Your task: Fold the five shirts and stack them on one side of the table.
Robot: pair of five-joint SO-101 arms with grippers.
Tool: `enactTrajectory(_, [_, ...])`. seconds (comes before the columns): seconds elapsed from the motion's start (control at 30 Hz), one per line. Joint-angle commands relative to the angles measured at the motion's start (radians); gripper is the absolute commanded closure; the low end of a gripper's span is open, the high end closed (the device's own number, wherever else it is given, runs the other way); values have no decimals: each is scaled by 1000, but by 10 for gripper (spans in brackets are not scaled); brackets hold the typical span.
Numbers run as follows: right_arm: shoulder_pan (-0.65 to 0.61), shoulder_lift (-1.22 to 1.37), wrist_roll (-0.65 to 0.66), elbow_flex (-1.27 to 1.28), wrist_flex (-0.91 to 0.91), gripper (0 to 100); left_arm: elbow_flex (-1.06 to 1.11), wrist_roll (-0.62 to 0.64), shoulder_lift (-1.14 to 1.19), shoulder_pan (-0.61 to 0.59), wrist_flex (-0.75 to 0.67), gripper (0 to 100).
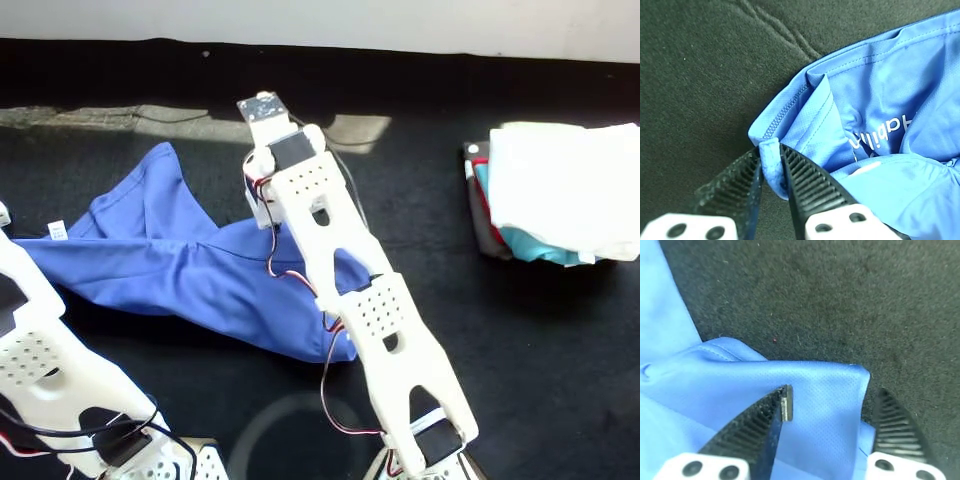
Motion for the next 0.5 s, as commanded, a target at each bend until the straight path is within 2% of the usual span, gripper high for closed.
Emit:
enactTrajectory(0.0, [-2, 2, -3, -47, 13, 942, -2, 0, -59, -4, -12, 991])
enactTrajectory(0.03, [1, 7, -3, -47, 13, 995, -2, 0, -59, -4, -12, 991])
enactTrajectory(0.27, [87, -70, 11, -163, 13, 993, -2, 0, -59, 4, -8, 991])
enactTrajectory(0.47, [220, -274, 186, -277, 4, 993, -2, 5, -64, 99, -3, 991])
